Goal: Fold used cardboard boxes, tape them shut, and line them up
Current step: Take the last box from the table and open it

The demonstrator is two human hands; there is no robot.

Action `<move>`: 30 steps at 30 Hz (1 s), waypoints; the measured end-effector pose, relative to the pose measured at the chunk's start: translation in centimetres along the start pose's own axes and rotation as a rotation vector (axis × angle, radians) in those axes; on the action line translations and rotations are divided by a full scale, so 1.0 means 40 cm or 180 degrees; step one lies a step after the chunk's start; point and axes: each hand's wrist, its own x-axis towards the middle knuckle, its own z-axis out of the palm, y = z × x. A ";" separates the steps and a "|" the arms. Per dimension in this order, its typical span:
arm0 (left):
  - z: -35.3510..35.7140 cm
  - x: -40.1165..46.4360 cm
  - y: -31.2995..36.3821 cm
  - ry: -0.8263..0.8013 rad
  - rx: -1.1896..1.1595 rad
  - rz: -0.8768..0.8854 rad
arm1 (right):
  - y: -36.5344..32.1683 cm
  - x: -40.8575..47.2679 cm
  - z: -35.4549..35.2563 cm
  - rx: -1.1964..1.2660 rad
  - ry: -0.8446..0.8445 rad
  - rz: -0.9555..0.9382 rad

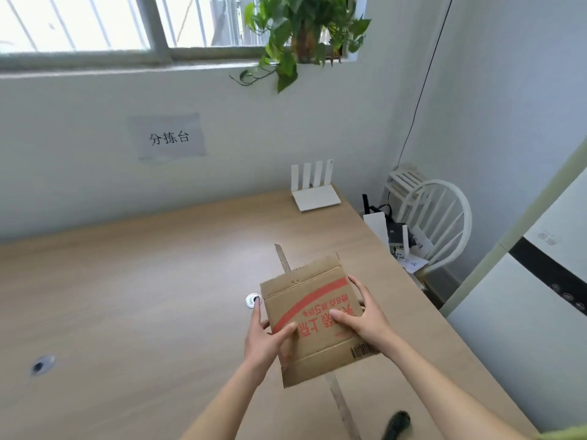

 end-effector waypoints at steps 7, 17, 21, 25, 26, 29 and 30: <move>-0.335 -0.199 0.095 0.0034 -0.0399 0.0185 | -0.279 -0.178 0.179 0.0143 -0.0282 -0.0587; -0.501 -0.340 0.079 0.0249 -0.0772 0.0284 | -0.394 -0.318 0.330 -0.0174 -0.0437 -0.0910; -0.539 -0.363 0.054 0.0270 -0.0738 0.0370 | -0.380 -0.321 0.354 -0.0116 -0.0675 -0.0713; -0.564 -0.375 -0.011 0.0205 -0.0476 0.0400 | -0.319 -0.309 0.370 -0.0063 -0.0933 -0.0458; -0.562 -0.376 -0.034 0.0180 -0.0471 0.0377 | -0.286 -0.307 0.376 -0.0081 -0.0983 -0.0373; -0.541 -0.375 -0.106 0.0180 -0.0501 0.0334 | -0.168 -0.300 0.388 -0.0149 -0.1076 -0.0250; -0.532 -0.374 -0.132 0.0148 -0.0511 0.0301 | -0.131 -0.298 0.390 -0.0138 -0.1130 -0.0221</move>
